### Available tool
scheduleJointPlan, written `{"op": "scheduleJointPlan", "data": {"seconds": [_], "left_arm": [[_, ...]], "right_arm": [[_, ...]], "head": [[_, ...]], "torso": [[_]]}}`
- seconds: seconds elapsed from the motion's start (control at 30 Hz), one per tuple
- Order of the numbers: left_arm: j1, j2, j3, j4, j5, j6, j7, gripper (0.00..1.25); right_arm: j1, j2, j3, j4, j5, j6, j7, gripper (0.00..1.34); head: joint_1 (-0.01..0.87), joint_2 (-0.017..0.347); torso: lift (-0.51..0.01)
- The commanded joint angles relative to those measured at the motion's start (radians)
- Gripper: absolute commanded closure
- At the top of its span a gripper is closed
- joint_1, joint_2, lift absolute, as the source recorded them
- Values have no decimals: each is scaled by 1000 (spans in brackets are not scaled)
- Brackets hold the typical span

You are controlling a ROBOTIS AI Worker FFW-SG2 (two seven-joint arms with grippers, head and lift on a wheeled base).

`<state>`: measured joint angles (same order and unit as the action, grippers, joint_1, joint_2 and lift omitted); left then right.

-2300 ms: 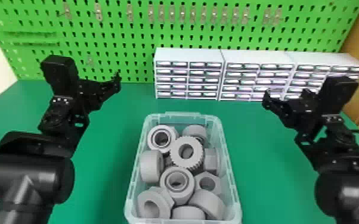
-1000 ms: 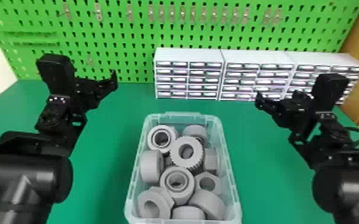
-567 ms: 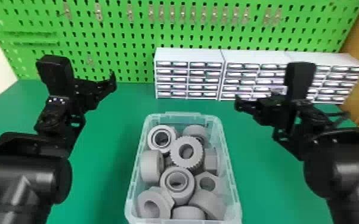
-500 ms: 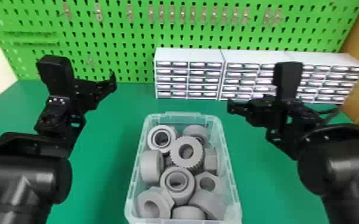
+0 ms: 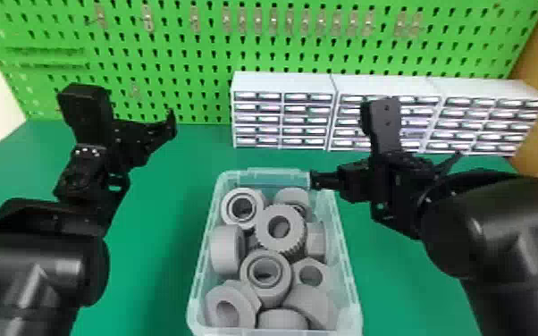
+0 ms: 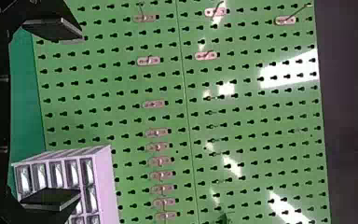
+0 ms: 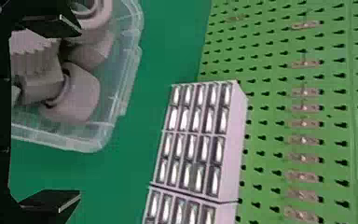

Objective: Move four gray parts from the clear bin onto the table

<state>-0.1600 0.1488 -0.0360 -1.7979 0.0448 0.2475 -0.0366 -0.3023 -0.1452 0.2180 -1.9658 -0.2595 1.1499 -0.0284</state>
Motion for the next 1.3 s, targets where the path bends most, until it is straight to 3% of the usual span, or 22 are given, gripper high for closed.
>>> {"op": "scheduleJointPlan", "data": {"seconds": [0.0,0.2,0.33,0.5,0.73,1.03,1.27], "left_arm": [[-7,2,-4,0,3,3,0,93],[-9,2,-9,0,3,6,-2,93],[-10,2,-9,2,6,7,-2,93],[-10,2,-9,5,24,12,-3,93],[-15,2,-13,6,52,39,-9,93],[-16,0,-1,6,121,36,-14,98],[-19,0,-12,6,124,12,-22,98]], "right_arm": [[-32,-4,34,-1,-11,105,-4,82],[-43,-1,55,-1,-14,165,-16,82],[-52,6,69,7,-57,222,-71,82],[-75,4,96,39,-84,286,-73,81],[-81,-1,104,85,-144,287,-74,82],[-84,-2,107,96,-156,286,-74,81],[-87,-5,112,102,-161,284,-74,82]], "head": [[678,34],[678,34],[678,34],[678,34],[678,34],[678,34],[678,34]], "torso": [[-50],[-50],[-50],[-50],[-50],[-50],[-50]]}}
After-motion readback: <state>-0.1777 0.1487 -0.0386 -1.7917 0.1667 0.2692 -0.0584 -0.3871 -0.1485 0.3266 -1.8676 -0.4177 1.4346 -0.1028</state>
